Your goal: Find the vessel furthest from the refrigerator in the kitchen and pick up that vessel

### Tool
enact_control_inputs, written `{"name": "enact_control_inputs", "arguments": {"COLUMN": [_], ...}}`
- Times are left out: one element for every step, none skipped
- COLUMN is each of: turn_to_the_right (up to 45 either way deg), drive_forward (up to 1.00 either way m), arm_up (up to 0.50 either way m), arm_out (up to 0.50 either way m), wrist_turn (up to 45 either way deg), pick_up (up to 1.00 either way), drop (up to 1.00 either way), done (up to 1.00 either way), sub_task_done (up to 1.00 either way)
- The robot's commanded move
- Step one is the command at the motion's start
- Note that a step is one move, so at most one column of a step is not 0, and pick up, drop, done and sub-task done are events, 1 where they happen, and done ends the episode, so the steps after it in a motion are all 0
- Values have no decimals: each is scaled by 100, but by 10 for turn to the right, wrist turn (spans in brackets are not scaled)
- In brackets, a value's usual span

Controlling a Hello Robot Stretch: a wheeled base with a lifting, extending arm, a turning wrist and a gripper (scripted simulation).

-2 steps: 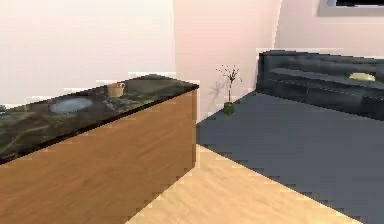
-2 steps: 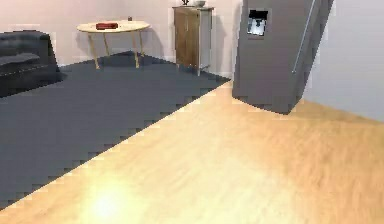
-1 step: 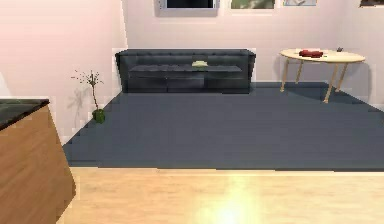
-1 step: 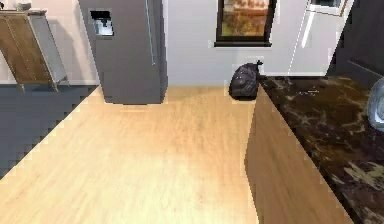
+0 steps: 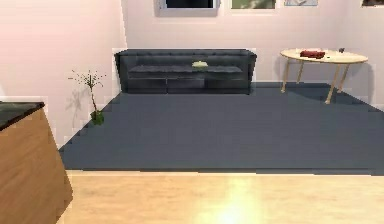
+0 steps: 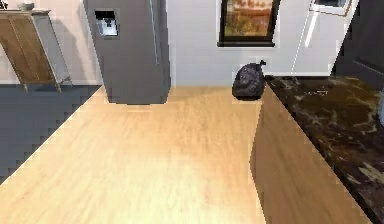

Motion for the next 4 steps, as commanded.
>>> {"name": "enact_control_inputs", "arguments": {"turn_to_the_right": [-450,-270,0,-450], "drive_forward": [0,0,50,0], "arm_up": [0,0,0,0], "arm_out": [0,0,0,0], "wrist_turn": [0,0,0,0], "pick_up": [0,0,0,0], "drop": [0,0,0,0], "done": [0,0,0,0], "sub_task_done": [0,0,0,0]}}
